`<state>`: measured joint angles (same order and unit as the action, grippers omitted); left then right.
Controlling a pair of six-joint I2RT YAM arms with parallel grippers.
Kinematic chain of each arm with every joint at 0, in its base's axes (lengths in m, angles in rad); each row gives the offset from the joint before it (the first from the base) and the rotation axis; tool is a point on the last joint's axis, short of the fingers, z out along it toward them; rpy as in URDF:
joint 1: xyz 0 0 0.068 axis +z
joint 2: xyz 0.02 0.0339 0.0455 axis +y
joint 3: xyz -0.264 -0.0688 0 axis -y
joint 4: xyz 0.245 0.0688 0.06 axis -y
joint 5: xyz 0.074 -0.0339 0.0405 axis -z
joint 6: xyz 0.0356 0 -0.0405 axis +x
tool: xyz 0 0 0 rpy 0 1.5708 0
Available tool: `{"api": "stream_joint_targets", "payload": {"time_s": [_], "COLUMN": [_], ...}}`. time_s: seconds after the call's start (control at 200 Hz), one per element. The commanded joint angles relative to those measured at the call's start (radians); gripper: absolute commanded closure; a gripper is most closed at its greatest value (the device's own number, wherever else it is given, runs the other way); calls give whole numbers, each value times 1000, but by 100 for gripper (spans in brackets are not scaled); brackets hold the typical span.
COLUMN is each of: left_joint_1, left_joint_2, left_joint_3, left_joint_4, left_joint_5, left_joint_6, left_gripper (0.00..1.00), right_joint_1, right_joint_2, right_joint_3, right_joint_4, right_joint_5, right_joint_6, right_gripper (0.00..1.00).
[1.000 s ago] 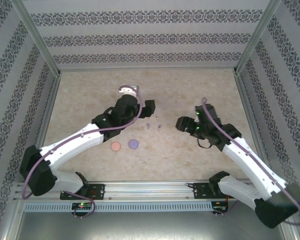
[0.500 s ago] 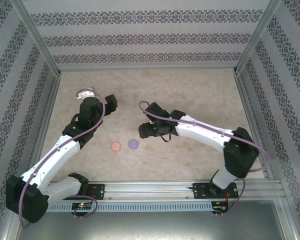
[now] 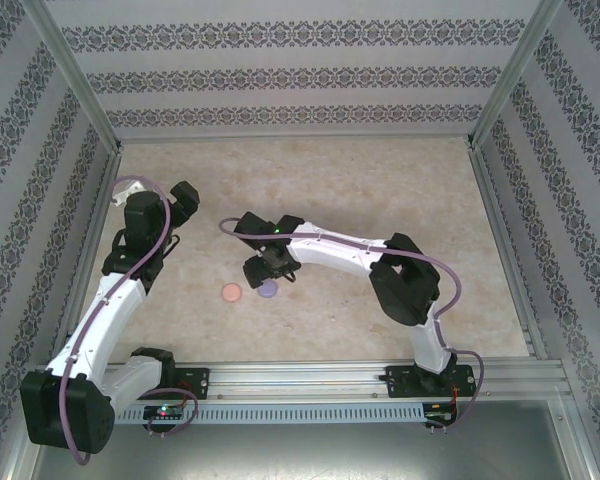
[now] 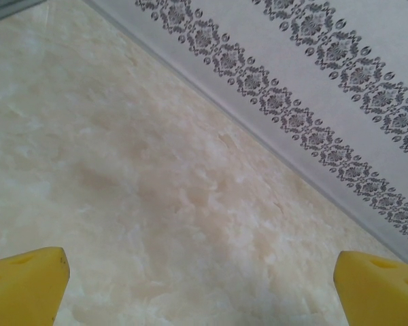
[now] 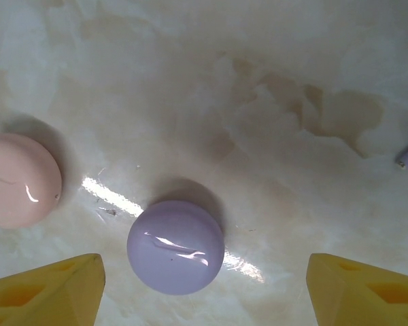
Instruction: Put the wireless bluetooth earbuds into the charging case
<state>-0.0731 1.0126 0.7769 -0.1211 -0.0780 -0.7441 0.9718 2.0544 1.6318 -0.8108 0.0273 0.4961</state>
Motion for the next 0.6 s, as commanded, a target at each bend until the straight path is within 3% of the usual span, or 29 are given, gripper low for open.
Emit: {"api": "stream_joint_targets", "payload": {"time_s": [0.0, 0.595], "left_joint_1": [20, 24], "left_joint_2": [-11, -11], "left_joint_3": [-21, -21], "left_joint_4": [-3, 20], "left_joint_5": [52, 78], "left_joint_6": [-27, -22], "left_gripper": [1, 1], "right_joint_1": [13, 44], "right_joint_2": [41, 150], "right_joint_3": [41, 97], "right_joint_4": [-73, -76], "right_joint_5": [25, 50], "right_joint_6": [-11, 104], "right_gripper": [22, 31]}}
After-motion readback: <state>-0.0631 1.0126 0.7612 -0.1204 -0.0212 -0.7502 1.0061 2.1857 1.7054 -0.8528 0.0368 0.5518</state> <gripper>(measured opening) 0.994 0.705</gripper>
